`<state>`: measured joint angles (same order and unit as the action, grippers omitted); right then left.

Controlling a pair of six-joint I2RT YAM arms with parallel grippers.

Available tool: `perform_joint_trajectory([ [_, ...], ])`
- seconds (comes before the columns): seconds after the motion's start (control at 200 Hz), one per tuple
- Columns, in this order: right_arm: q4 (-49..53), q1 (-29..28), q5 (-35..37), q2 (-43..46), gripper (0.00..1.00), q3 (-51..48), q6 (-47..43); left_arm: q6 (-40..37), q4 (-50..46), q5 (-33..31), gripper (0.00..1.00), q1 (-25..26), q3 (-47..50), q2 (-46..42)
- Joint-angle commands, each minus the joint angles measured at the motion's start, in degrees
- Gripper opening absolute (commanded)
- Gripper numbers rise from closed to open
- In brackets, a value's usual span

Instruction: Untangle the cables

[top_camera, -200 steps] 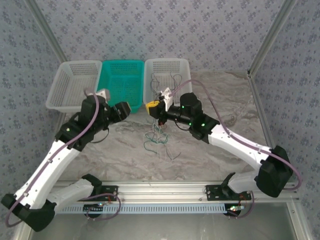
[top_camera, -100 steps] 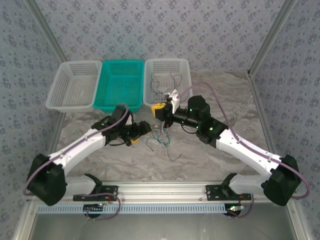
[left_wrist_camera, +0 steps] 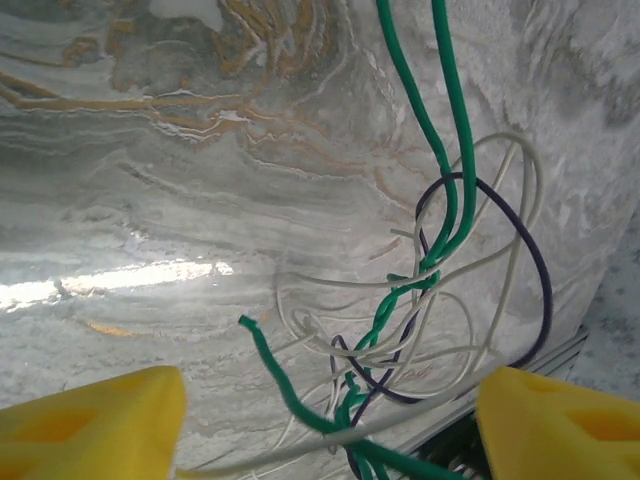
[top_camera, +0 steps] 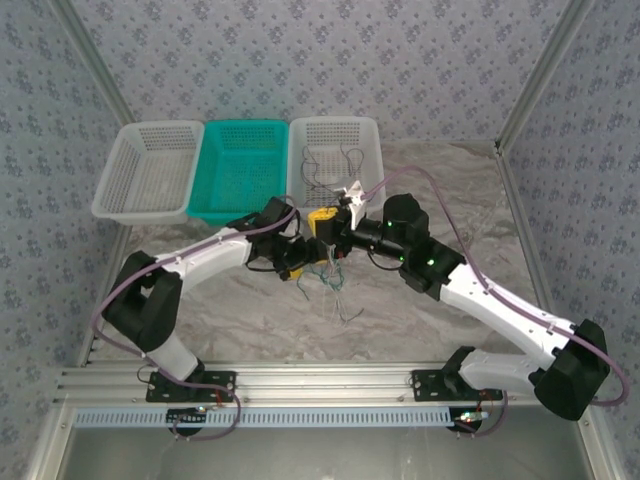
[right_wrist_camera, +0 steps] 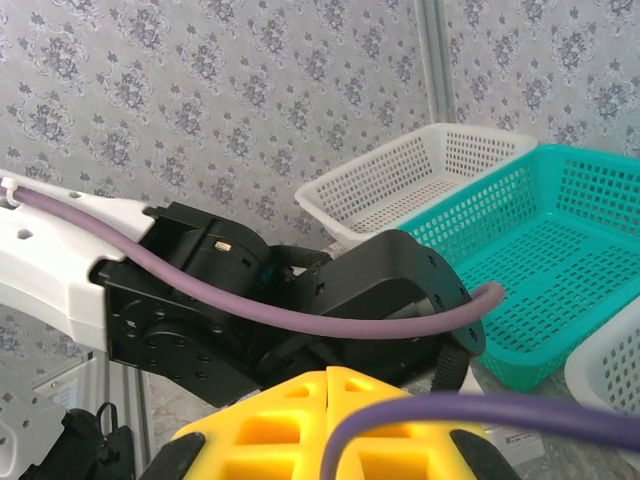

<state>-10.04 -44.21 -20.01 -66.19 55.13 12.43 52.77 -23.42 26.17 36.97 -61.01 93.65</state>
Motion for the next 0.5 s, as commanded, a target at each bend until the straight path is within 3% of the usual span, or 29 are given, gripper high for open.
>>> perform_joint_trajectory([
  [0.0,0.63,0.47,2.01,2.15,0.00,-0.69,-0.96,-2.30,-4.26,0.46,0.61,0.63,-2.45,1.87],
  [0.12,1.47,0.89,3.44,3.51,0.00,-1.30,-0.91,-3.44,-7.02,-0.99,0.33,0.69,-3.18,2.38],
  [0.215,2.47,1.71,5.21,5.35,0.00,-2.08,-0.90,-3.92,-9.24,-2.99,0.00,0.52,-3.15,1.98],
  [0.37,6.83,5.79,9.62,9.71,0.00,-2.71,-0.77,-6.42,-15.90,-8.44,0.00,0.00,-2.75,1.48],
  [0.495,10.78,13.47,14.05,13.90,0.00,-2.84,2.53,-9.26,-21.32,-12.99,0.00,-0.78,-1.56,1.23],
])
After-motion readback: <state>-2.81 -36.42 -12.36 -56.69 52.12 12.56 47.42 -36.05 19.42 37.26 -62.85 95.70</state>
